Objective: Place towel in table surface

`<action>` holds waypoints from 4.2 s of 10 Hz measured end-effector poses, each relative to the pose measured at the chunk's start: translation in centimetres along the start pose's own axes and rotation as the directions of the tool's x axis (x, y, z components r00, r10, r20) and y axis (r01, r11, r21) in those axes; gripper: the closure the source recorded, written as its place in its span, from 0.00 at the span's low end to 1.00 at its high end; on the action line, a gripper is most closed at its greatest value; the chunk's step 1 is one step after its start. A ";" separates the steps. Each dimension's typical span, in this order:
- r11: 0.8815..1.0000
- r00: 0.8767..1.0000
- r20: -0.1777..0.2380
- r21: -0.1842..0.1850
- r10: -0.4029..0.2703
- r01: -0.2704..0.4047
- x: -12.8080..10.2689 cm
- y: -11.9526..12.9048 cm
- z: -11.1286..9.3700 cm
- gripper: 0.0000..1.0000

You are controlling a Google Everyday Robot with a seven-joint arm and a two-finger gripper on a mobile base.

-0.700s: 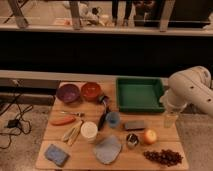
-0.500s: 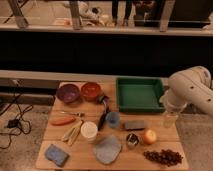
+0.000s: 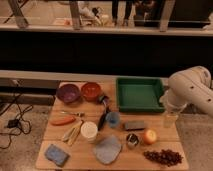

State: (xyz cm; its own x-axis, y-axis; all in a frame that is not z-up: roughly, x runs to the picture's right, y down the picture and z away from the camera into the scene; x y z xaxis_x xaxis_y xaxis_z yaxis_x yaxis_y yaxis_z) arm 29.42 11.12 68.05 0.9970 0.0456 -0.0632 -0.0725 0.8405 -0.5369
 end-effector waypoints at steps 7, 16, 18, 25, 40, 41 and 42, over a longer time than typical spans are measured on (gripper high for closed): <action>1.000 1.000 0.000 0.000 0.000 0.000 0.0 0.0 0.0 0.20; 1.000 1.000 -0.004 -0.004 -0.029 0.029 -0.9 0.2 0.7 0.20; 0.999 0.999 -0.004 -0.004 -0.040 0.040 -1.1 0.2 0.9 0.20; 0.973 0.971 0.069 -0.023 -0.228 0.230 -8.1 6.3 -0.1 0.20; 0.756 0.748 0.233 -0.074 -0.621 0.651 -26.3 19.3 5.5 0.20; 0.745 0.737 0.238 -0.075 -0.632 0.663 -27.2 19.7 5.8 0.20; 0.734 0.727 0.242 -0.075 -0.643 0.675 -27.9 19.9 6.0 0.20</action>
State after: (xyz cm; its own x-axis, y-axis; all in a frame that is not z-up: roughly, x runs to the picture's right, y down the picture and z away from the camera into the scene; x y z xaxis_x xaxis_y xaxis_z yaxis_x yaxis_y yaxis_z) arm 0.30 29.80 64.24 0.7782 -0.3767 0.5026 0.6171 0.6076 -0.5000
